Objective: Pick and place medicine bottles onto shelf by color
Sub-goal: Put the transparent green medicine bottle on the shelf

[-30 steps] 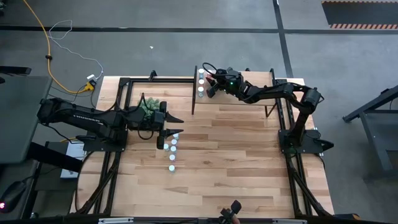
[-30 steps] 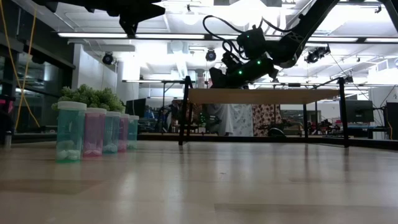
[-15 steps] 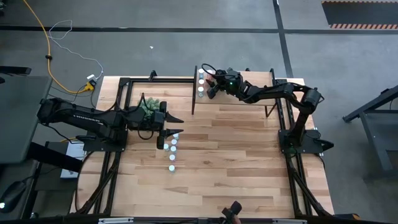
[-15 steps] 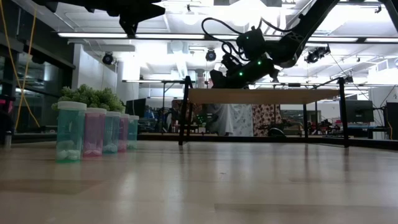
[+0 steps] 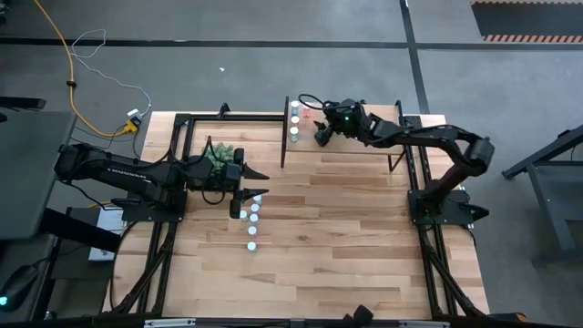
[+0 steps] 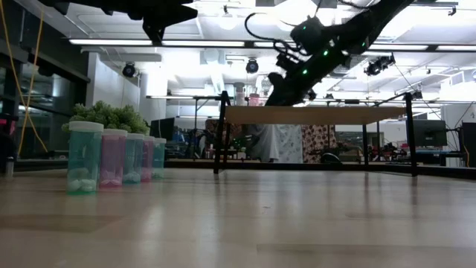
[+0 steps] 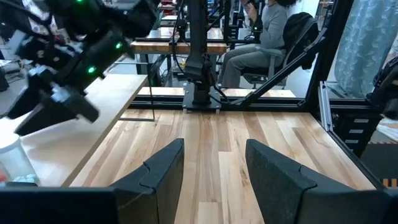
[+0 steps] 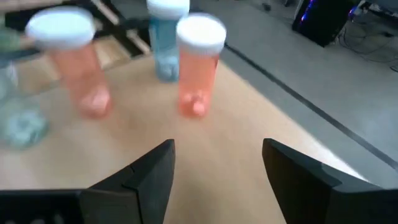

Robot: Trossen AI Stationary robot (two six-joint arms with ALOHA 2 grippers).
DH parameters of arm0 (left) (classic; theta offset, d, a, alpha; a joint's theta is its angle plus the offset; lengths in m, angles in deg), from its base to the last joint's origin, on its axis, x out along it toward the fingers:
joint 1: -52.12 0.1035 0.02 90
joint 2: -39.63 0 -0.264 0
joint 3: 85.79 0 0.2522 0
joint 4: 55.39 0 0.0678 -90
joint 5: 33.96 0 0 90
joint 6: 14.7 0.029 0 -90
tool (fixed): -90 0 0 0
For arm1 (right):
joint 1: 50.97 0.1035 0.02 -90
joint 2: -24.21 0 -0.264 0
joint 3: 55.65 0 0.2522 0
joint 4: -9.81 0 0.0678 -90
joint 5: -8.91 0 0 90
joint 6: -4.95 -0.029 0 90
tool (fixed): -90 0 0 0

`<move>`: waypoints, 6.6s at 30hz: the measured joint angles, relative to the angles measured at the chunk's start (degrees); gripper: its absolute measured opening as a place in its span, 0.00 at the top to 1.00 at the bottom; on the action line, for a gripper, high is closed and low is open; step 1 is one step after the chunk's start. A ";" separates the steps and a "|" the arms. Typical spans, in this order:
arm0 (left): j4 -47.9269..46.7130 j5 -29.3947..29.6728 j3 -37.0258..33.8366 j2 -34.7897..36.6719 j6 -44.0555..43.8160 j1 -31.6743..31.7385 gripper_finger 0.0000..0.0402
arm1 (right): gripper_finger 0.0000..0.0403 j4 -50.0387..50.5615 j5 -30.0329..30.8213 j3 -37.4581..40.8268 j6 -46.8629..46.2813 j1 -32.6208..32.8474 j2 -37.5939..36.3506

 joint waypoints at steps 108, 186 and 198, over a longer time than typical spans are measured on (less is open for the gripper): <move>-12.61 -0.31 -0.02 9.70 -3.50 -0.04 0.60 | 0.66 -37.68 -12.85 -13.25 -7.43 29.07 38.78; -13.33 -0.34 0.04 9.70 -3.50 -0.02 0.60 | 0.76 -25.22 -12.86 -13.09 -1.27 29.44 33.17; -13.30 1.44 0.04 9.70 -3.51 -0.01 0.60 | 0.76 -1.51 -9.84 -13.14 4.59 31.60 22.44</move>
